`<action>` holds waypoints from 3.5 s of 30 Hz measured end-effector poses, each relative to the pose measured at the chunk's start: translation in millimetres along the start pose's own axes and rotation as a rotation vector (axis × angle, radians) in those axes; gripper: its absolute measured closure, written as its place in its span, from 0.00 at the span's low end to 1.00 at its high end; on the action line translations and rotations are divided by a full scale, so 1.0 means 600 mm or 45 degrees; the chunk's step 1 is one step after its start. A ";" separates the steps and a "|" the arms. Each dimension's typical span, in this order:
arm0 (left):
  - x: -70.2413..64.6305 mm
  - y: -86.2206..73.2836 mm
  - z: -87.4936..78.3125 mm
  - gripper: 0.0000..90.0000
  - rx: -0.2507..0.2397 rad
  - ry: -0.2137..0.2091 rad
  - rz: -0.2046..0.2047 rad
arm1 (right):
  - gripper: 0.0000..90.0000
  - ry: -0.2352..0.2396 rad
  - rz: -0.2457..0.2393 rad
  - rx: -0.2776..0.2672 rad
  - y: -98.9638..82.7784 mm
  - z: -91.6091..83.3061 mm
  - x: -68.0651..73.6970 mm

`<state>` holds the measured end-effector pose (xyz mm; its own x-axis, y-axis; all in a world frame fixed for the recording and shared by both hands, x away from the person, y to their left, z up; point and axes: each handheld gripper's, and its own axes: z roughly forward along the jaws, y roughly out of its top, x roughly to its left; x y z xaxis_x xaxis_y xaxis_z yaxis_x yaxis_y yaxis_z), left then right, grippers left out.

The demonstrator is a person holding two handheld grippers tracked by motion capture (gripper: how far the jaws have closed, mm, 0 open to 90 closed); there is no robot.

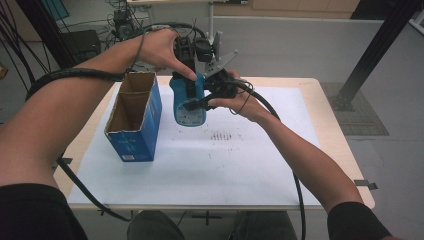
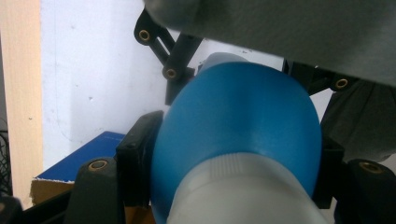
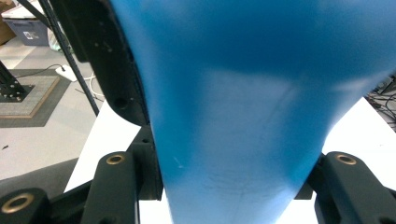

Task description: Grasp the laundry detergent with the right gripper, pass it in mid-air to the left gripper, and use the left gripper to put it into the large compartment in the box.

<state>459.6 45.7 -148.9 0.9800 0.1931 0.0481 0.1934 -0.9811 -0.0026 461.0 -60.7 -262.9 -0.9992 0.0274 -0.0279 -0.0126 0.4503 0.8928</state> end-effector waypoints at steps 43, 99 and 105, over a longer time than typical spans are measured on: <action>0.004 0.002 0.000 0.40 -0.006 0.020 0.013 | 0.48 -0.004 -0.015 -0.010 -0.002 -0.002 -0.010; 0.009 -0.005 0.000 0.41 -0.011 0.017 -0.003 | 0.47 0.015 0.022 -0.010 -0.004 0.004 -0.015; 0.008 -0.006 0.000 0.41 -0.012 0.017 -0.007 | 0.47 0.015 0.016 -0.018 -0.004 0.004 -0.015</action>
<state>463.8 50.3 -148.4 0.9782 0.1984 0.0613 0.1983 -0.9801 0.0074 470.1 -60.0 -265.6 -0.9997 0.0222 -0.0112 -0.0003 0.4374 0.8993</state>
